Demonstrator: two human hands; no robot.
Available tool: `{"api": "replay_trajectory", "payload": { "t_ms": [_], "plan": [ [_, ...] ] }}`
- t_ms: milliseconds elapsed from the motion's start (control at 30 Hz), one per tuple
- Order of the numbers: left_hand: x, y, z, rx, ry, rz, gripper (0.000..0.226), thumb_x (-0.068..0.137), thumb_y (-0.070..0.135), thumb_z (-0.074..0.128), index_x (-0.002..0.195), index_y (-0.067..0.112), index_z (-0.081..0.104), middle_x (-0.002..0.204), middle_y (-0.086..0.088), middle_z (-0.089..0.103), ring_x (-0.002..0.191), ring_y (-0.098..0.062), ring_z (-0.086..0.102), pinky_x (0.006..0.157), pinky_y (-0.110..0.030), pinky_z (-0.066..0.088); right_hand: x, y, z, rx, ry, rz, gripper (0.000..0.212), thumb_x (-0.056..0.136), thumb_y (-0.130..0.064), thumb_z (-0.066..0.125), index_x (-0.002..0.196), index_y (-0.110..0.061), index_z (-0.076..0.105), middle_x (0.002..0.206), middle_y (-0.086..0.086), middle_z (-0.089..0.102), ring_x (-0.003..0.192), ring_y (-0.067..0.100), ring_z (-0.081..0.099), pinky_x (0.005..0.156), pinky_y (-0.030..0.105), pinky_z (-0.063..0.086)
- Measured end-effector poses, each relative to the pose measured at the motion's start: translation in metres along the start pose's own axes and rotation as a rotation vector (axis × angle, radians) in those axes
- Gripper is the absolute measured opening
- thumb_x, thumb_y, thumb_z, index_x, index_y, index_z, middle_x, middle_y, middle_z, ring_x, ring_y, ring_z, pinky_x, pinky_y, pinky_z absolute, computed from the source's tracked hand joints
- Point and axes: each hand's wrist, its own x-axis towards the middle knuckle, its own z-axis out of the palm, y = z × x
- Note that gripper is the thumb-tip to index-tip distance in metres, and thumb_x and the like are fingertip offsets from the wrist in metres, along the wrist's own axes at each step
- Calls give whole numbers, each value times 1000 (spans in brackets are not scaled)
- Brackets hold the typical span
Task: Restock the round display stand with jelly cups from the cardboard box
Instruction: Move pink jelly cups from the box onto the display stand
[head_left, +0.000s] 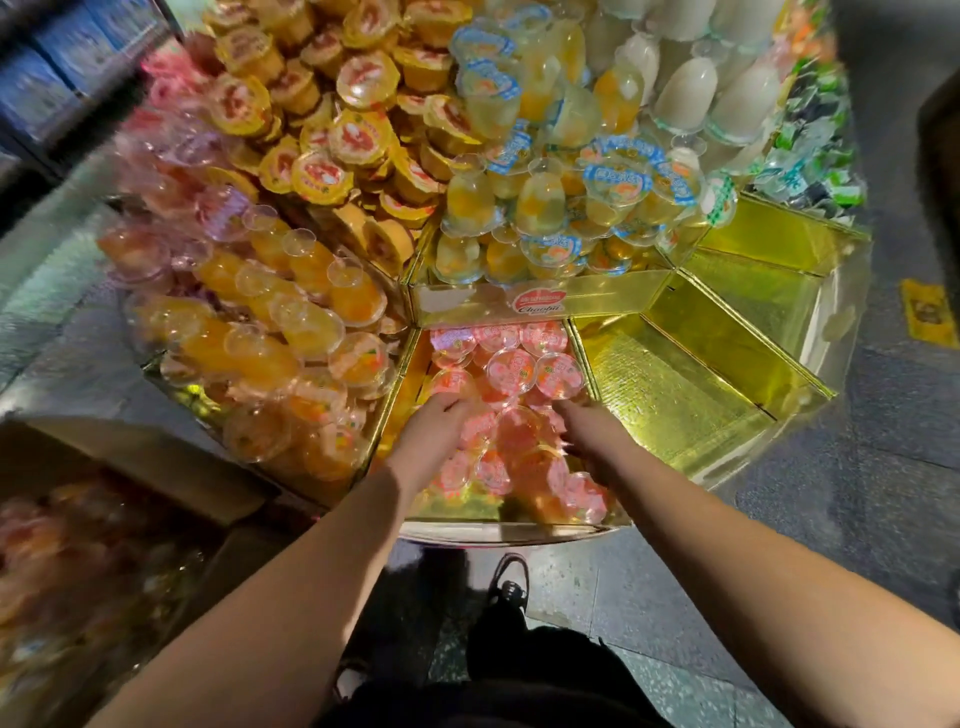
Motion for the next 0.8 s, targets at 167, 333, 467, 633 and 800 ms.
{"api": "replay_trajectory", "payload": {
  "t_ms": [167,333,467,633,800],
  "plan": [
    [-63,-42,-80,130,54,109,26,101,39,46,115,22,58,101,1,64,91,-20,63,66,-22,43,-72,-13,57,-376,-49,-259,28,96,-36,55,106,-11,60,90,5,64,77,16,57,66,27,46],
    [-114,-116,-178,226,250,80,29,98,36,52,122,21,62,119,1,62,109,-17,61,95,-33,48,-145,-25,167,-640,-237,-536,28,100,-33,50,101,-8,63,98,10,66,84,22,57,68,30,39],
    [-155,-176,-241,129,521,-4,20,96,14,59,112,6,65,110,-10,65,108,-25,60,88,-25,39,-182,-15,262,-799,-415,-737,25,98,-27,53,97,-5,66,95,13,68,89,26,63,73,34,43],
    [-201,-264,-304,231,571,-172,31,97,30,55,123,15,61,120,-4,58,105,-21,59,87,-30,47,-198,16,358,-1048,-615,-819,15,97,-31,54,96,-18,61,98,2,58,93,20,58,79,31,43],
    [-207,-323,-335,194,576,-329,38,95,30,60,127,10,58,124,-8,55,110,-23,56,92,-33,46,-193,33,425,-1223,-666,-748,22,99,-25,49,106,-7,60,107,12,58,91,24,57,82,39,48]
  ]
}}
